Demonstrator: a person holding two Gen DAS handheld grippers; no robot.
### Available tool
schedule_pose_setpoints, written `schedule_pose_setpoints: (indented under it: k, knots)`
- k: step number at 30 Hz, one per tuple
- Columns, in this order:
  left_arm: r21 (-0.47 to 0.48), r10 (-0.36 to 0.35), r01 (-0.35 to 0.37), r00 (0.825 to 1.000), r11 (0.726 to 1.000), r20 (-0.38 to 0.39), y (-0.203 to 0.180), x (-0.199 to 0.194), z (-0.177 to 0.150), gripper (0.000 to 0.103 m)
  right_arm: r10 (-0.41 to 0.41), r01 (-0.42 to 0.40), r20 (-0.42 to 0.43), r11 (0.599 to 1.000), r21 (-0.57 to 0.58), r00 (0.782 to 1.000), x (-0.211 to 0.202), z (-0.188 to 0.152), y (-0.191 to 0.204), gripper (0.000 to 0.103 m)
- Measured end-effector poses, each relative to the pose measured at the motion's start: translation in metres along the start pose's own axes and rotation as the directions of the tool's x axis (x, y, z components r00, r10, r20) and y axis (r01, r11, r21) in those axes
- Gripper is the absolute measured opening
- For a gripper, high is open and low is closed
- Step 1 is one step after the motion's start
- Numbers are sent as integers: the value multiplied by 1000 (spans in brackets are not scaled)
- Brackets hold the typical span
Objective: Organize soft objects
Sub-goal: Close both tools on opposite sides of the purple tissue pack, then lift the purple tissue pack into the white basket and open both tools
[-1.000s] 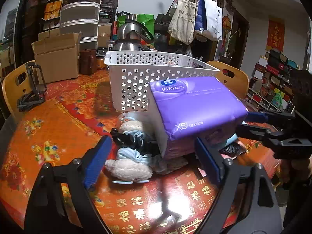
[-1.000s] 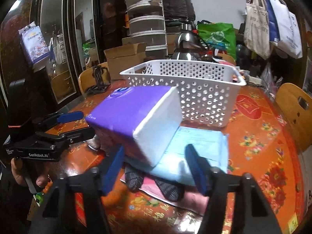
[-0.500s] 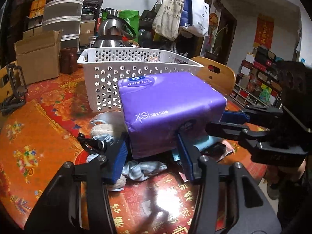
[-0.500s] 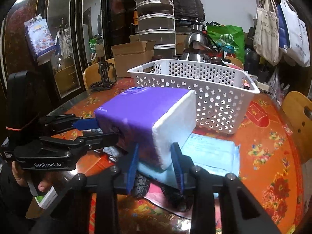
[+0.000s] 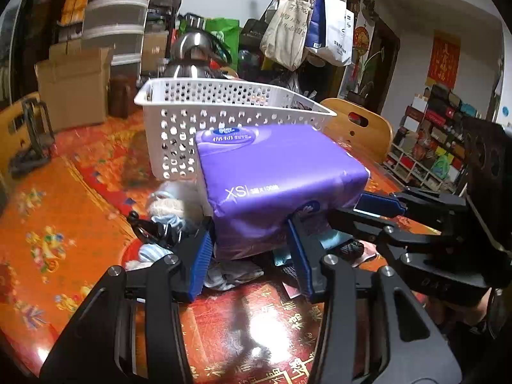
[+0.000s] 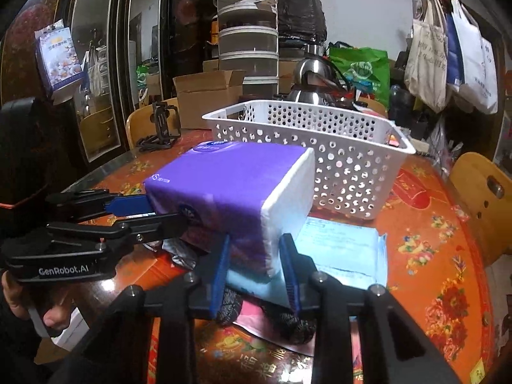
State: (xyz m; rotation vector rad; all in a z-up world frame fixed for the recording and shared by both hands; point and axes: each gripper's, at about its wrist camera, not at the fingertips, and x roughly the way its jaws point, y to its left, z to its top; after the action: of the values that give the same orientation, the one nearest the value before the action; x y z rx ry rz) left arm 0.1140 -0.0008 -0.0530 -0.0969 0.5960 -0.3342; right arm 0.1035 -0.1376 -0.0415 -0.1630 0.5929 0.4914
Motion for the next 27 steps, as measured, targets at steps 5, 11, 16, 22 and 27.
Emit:
schedule_pose_setpoints:
  k: [5,11,16,22,27]
  knots:
    - [17,5,-5,1000,1000,8,-4,-7,3,43,-7,7,10,1000,-10,1000,-5,0,3,30]
    - [17,8,-8,1000,1000,20,-8,-14,7,43,-13,13,32,1000,-6,999,-10,1,5,30]
    - [30,5,-6,999,1000,47,-15,-22,18,43,-26,26,63,1000,-1,998,-20,8,2,30]
    - [51,0,-4,997,999,75,-25,-30,38,43,-42,43,97,999,-4,994,-33,22,-4,30]
    - [67,-6,-1,995,998,98,-33,-35,67,43,-72,75,130,997,-20,989,-44,43,-9,30]
